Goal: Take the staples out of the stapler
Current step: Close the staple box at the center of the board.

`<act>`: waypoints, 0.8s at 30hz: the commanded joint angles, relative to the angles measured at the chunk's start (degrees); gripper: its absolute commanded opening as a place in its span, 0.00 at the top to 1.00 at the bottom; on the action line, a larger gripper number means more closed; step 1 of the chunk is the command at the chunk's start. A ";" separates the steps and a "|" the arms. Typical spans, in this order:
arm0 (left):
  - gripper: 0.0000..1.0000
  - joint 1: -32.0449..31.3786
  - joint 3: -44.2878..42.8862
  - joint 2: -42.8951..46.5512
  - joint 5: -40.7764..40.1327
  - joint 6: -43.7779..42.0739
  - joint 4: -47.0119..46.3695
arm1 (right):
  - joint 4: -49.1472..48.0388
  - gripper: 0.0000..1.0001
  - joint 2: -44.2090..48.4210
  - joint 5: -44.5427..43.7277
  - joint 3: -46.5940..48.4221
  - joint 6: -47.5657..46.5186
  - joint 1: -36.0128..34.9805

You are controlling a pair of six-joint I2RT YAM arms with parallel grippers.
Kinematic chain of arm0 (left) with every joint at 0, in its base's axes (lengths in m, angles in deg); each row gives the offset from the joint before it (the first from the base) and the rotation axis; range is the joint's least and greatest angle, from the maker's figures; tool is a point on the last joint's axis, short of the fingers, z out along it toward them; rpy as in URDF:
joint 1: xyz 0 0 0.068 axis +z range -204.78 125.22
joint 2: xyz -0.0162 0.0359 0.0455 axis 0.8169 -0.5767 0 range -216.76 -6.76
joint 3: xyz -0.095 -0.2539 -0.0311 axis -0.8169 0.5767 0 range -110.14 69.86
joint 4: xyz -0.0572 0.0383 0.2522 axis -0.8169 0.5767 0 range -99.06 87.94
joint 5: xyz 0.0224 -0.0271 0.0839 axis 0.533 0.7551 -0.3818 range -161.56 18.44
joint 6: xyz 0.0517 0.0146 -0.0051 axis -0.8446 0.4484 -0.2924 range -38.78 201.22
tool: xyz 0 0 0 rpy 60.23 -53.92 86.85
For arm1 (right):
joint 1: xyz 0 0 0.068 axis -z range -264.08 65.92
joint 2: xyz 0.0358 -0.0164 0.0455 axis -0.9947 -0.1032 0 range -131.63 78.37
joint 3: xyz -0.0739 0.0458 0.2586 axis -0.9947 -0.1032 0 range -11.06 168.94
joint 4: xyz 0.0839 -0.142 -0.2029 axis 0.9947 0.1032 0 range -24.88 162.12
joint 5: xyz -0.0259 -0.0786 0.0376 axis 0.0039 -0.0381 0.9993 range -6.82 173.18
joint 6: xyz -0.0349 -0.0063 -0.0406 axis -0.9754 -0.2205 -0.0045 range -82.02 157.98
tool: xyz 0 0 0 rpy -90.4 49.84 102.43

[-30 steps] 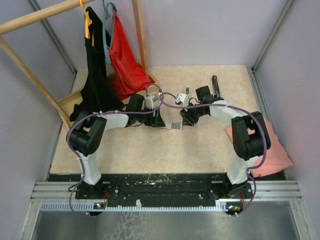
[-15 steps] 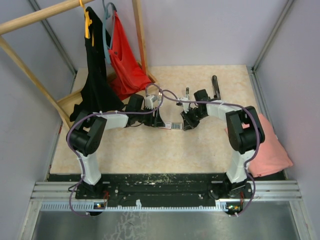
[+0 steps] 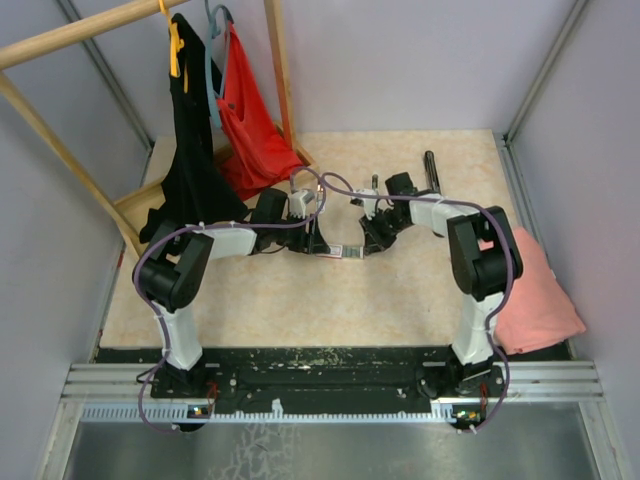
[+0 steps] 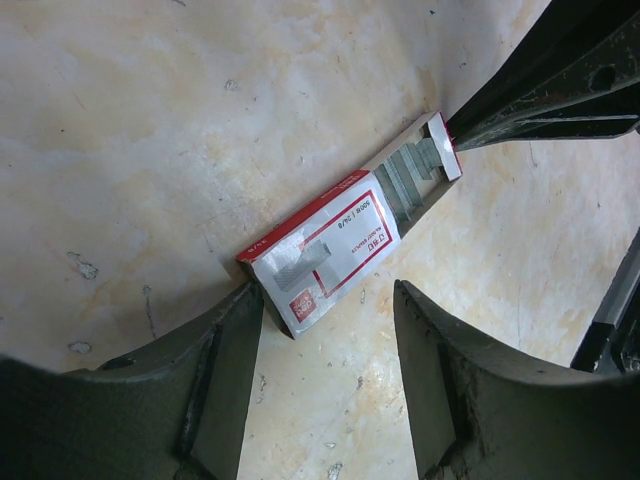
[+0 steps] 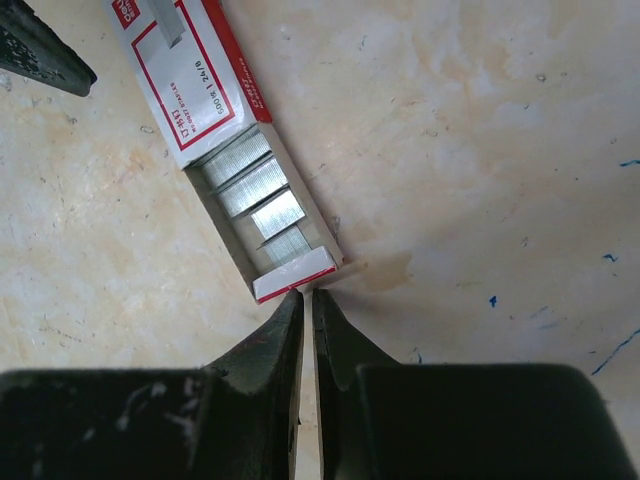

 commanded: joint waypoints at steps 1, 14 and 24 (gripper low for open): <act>0.38 0.30 0.98 -1.54 0.27 0.34 0.94 | -0.08 0.91 -1.72 1.58 2.67 -1.19 -0.07; 0.38 0.20 1.15 -1.73 0.89 1.06 1.10 | -0.38 0.91 -4.42 3.00 5.45 -0.55 -3.88; 0.38 0.04 1.33 -2.17 1.27 1.56 1.11 | -0.78 0.91 -6.98 4.57 7.81 1.49 -6.81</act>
